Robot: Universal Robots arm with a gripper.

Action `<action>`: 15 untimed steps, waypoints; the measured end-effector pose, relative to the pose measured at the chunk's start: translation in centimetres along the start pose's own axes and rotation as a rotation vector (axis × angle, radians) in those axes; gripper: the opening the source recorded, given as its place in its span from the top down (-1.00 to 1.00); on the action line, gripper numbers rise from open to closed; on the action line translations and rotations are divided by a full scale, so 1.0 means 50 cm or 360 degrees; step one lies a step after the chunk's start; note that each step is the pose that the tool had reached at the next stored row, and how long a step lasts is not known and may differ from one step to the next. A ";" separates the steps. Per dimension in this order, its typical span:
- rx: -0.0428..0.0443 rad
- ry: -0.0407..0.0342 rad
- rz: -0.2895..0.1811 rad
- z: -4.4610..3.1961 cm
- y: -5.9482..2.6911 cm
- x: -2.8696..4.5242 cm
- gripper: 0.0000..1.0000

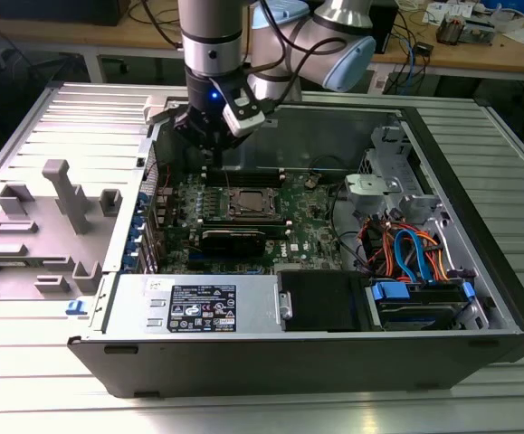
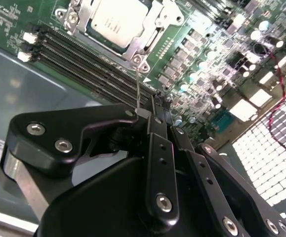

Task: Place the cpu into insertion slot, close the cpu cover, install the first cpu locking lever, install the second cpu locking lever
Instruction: 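Install the first cpu locking lever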

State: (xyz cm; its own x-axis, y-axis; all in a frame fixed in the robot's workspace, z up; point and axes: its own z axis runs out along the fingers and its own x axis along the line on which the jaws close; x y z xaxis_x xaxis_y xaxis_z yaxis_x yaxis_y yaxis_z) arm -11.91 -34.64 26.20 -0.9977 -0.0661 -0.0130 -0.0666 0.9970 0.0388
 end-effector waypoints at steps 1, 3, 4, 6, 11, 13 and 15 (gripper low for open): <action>0.0000 0.0000 0.0000 0.000 0.000 -0.003 0.79; 0.0001 0.0000 0.0000 0.001 0.000 -0.011 0.79; 0.0001 0.0000 0.0000 0.001 0.000 -0.016 0.79; 0.0002 0.0000 0.0000 0.003 -0.001 -0.024 0.79; 0.0002 -0.0007 0.0000 0.015 -0.002 -0.045 0.79; 0.0004 -0.0011 0.0001 0.019 -0.003 -0.052 0.79; 0.0005 -0.0017 0.0001 0.023 -0.004 -0.057 0.79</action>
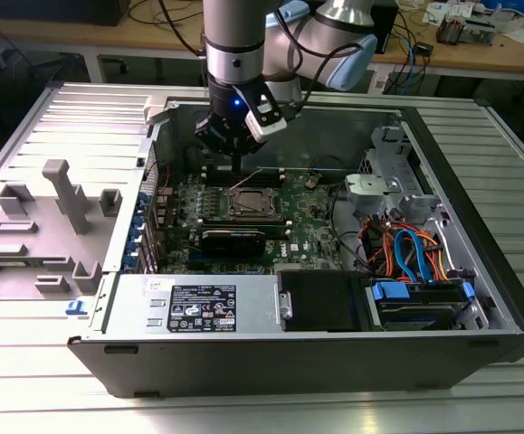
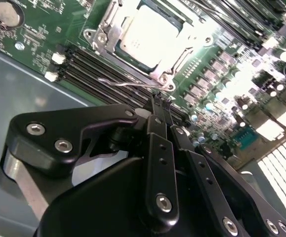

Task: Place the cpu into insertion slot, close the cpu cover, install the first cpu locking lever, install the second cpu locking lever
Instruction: 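Install the first cpu locking lever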

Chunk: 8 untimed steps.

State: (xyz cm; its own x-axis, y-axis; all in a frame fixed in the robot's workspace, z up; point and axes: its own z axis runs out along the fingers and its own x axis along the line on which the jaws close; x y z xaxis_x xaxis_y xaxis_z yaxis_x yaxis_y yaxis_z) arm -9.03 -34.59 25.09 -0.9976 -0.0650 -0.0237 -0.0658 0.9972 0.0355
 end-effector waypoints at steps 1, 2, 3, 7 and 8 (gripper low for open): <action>0.0002 -0.0004 0.0001 0.002 0.000 -0.002 0.79; 0.0004 -0.0006 0.0002 0.003 0.000 -0.004 0.79; 0.0008 -0.0009 0.0006 0.006 -0.001 -0.007 0.79; 0.0010 -0.0011 0.0027 0.014 -0.001 -0.013 0.79; 0.0010 -0.0012 0.0029 0.017 -0.002 -0.014 0.79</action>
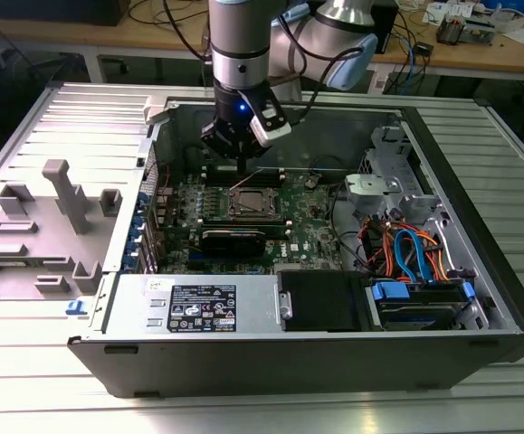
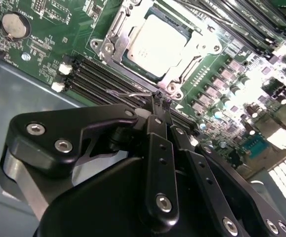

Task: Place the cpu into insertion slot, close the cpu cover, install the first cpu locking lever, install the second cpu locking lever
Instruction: 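Install the first cpu locking lever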

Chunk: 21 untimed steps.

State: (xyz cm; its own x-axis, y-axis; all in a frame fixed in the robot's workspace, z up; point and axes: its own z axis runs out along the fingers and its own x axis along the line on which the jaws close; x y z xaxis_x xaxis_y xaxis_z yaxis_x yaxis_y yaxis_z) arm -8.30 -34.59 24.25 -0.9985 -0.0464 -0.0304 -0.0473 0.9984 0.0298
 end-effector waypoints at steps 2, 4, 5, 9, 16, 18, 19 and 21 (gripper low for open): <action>0.0000 0.0000 0.0005 0.008 0.000 -0.004 0.79; 0.0000 -0.0001 0.0012 0.015 -0.001 -0.009 0.79; 0.0001 -0.0001 0.0017 0.020 -0.001 -0.014 0.79; 0.0001 -0.0001 0.0022 0.028 0.000 -0.025 0.79; 0.0001 -0.0001 0.0027 0.044 0.001 -0.037 0.79; 0.0001 -0.0001 0.0030 0.047 0.000 -0.041 0.79; 0.0002 -0.0001 0.0031 0.049 0.000 -0.043 0.79; 0.0003 -0.0001 0.0034 0.051 0.000 -0.048 0.79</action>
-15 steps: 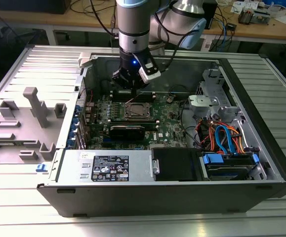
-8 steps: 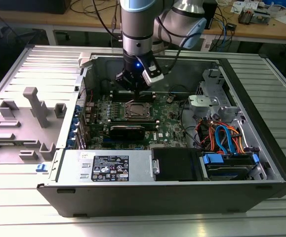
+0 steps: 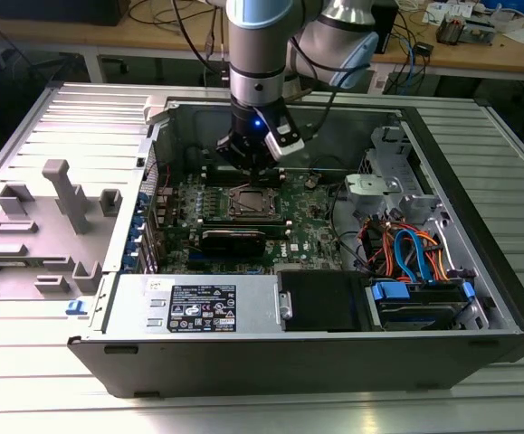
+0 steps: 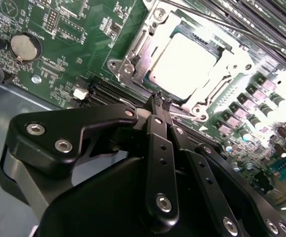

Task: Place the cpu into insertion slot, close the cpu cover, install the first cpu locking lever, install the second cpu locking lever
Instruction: 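Install the first cpu locking lever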

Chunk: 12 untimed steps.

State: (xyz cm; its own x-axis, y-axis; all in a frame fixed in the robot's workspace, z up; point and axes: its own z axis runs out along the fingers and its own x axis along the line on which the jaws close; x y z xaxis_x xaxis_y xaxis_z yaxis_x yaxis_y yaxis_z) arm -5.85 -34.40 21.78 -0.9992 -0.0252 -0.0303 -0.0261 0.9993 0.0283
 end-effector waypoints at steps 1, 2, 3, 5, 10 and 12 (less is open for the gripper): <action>0.0000 0.0000 0.0001 0.001 0.000 -0.002 0.79; 0.0000 0.0000 0.0003 0.003 0.000 -0.005 0.79; 0.0000 0.0000 0.0003 0.005 0.000 -0.006 0.79; 0.0000 0.0000 0.0005 0.008 0.000 -0.010 0.79; 0.0000 0.0000 0.0007 0.008 0.000 -0.011 0.79; 0.0000 -0.0001 0.0007 0.009 0.000 -0.008 0.79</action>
State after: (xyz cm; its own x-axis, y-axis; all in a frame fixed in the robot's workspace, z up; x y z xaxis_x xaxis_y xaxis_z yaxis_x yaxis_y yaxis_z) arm -5.46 -34.39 21.35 -0.9993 -0.0211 -0.0308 -0.0220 0.9994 0.0286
